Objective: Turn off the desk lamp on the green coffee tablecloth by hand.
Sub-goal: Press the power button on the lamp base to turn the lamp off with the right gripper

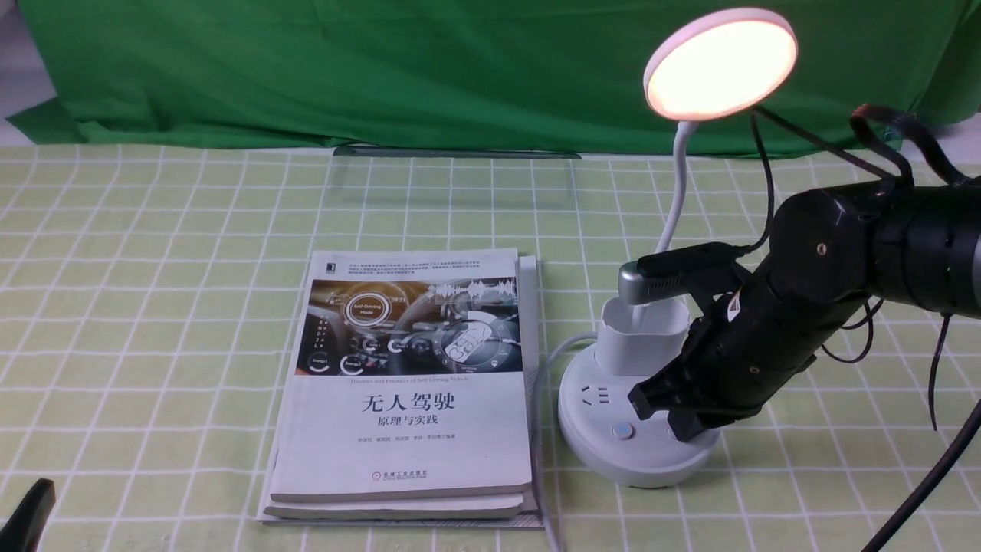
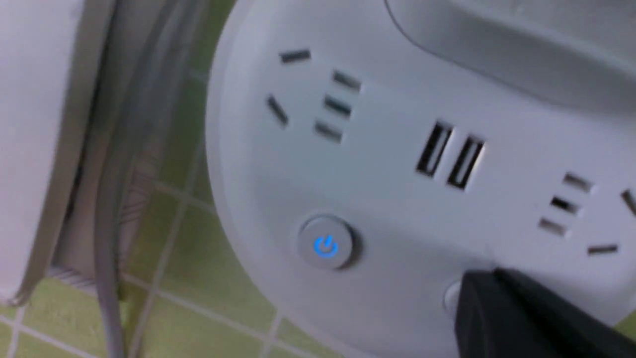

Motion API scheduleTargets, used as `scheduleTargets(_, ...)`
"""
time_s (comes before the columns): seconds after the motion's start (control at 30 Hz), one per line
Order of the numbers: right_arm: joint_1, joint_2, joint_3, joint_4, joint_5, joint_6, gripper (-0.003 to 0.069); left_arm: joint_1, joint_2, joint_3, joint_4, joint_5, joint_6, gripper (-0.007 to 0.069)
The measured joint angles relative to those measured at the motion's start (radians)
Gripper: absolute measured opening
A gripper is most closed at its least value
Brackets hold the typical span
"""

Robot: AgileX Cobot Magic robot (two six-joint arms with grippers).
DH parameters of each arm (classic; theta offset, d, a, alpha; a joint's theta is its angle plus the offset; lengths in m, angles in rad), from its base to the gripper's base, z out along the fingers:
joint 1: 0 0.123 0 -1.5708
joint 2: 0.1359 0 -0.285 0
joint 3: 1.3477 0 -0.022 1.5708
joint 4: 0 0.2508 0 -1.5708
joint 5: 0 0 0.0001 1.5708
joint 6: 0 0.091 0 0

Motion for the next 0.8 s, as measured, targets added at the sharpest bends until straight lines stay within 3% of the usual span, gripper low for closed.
scheduleTargets(0.8, 0.000, 0.010, -0.053, -0.022, 0.083, -0.005, 0.0047, 0.000, 0.000, 0.000, 0.000, 0.000, 0.000, 0.0243)
